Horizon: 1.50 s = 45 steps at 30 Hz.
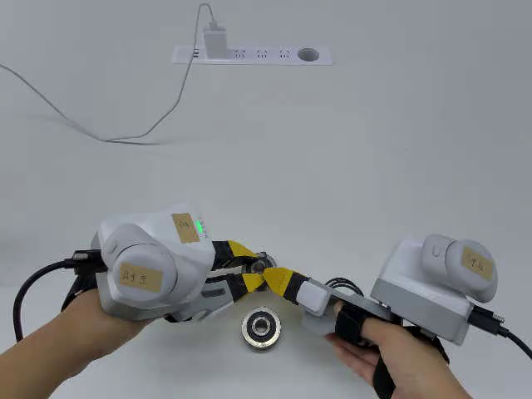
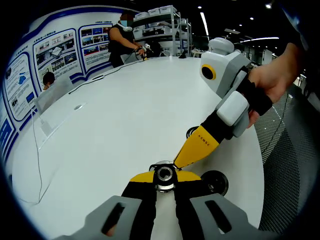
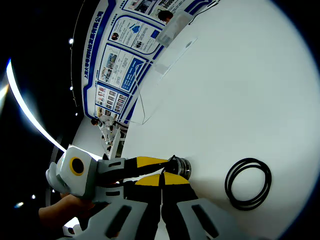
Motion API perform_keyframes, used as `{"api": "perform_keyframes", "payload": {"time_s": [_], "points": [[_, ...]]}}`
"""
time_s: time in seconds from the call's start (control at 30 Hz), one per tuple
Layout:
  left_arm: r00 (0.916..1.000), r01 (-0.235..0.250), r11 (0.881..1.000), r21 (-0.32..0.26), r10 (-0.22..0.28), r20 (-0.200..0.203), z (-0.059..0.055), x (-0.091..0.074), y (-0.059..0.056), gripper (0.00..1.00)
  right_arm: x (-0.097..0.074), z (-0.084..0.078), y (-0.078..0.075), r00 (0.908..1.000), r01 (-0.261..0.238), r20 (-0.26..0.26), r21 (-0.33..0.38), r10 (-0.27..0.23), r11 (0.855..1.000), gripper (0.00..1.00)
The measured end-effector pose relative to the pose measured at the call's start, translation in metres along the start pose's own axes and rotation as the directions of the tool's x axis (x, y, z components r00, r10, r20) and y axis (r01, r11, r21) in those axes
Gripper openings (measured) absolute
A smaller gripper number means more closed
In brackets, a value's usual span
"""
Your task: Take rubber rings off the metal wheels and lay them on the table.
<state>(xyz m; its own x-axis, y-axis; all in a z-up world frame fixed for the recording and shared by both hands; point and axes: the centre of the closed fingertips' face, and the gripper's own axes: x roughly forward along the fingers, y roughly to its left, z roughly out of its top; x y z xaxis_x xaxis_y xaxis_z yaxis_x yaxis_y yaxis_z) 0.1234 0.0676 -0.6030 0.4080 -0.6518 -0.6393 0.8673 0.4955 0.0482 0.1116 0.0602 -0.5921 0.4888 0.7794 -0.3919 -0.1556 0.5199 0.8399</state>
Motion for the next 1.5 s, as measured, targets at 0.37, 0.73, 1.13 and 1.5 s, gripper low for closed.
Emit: {"api": "perform_keyframes", "payload": {"time_s": [0.37,0.73,1.13,1.5], "points": [[1.0,-0.002,1.0,0.01,0.002,0.001,0.001,0.0,0.0,0.13,-0.004,0.0,0.001,0.9998,-0.015,0.012,0.006,0.015,1.0,0.01],[0.9998,-0.019,1.0,-0.011,0.019,-0.009,0.001,-0.001,0.001,0.13,-0.001,0.004,-0.012,0.9977,0.041,0.047,0.139,-0.048,0.99,0.01],[0.9994,-0.03,0.999,-0.03,0.031,0.017,0.007,-0.013,0.005,0.15,0.003,0.004,-0.011,0.997,0.041,0.057,0.181,-0.053,0.983,0.01],[0.9961,-0.057,0.997,-0.054,0.06,0.065,0.021,-0.027,0.008,0.18,-0.004,0.012,-0.008,0.9946,0.042,0.085,0.188,-0.059,0.981,0.01]]}}
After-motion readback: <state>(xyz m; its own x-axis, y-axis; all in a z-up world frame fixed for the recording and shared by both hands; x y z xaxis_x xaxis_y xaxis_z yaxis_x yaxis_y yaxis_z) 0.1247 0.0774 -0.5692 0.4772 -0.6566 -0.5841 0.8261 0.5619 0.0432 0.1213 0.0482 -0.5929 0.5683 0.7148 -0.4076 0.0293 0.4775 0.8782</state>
